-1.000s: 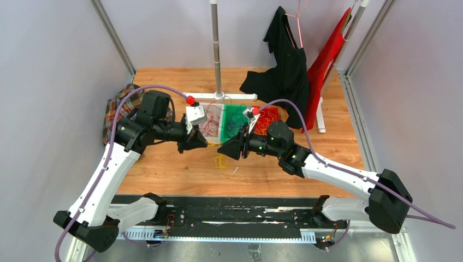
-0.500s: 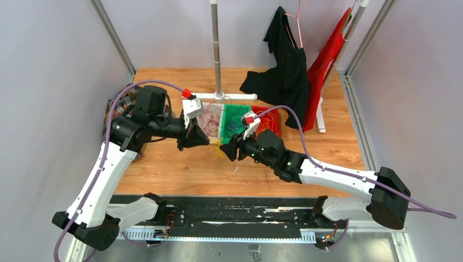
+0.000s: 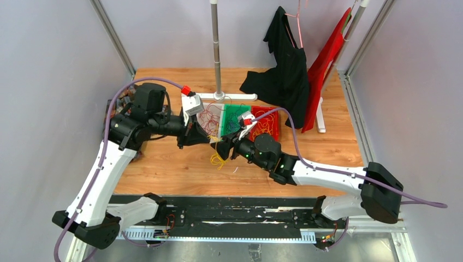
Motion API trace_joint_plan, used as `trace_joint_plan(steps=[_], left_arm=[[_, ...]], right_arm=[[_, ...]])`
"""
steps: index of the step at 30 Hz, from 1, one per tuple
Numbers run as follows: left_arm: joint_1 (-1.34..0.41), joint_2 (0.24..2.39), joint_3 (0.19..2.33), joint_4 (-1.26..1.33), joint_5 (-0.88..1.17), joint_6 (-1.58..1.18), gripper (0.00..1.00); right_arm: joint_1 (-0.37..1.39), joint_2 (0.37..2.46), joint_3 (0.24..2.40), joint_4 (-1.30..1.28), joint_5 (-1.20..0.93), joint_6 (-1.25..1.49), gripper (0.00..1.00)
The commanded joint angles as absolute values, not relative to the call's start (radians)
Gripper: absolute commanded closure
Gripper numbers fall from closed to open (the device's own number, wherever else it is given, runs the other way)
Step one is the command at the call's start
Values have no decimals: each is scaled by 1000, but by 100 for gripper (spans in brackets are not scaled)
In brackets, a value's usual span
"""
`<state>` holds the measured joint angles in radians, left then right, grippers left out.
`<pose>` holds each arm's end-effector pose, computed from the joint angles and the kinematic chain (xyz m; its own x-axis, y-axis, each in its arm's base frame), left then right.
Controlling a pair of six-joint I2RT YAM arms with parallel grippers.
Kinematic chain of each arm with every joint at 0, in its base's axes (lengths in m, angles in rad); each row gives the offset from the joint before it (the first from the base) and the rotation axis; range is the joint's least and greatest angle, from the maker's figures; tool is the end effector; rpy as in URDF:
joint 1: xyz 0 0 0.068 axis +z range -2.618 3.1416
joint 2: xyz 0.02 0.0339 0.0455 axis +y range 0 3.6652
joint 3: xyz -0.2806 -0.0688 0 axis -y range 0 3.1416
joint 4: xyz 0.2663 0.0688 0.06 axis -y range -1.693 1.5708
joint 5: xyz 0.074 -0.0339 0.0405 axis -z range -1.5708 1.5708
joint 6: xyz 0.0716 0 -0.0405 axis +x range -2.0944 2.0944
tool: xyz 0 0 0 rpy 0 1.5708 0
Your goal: Untangle the cables
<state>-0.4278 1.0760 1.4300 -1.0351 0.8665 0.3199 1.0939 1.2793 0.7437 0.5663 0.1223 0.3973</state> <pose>0.1678 -0.1365 0.4333 -0.2900 0.3560 -0.8884 0.9465 0.2440 -0.2112 0.1657 0.3016 0.3024 -0.3065 0.2433 -0.9202 -0.7669 0.5095 0.3902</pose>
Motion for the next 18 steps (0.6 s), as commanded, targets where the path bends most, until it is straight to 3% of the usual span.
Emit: trace_joint_plan(steps=[1, 4, 10, 18], left_arm=[[-431, 1087, 1480, -1031, 898, 305, 99], [-431, 1093, 1502, -1030, 904, 303, 99], [-431, 1123, 1553, -1031, 917, 302, 99], [-458, 1231, 1641, -1031, 866, 317, 99]], right_arm=[[1136, 1330, 708, 739, 66, 441, 45], [1144, 1362, 703, 784, 29, 447, 46], [1144, 1385, 671, 729, 58, 463, 58], [1133, 1270, 525, 595, 314, 453, 64]])
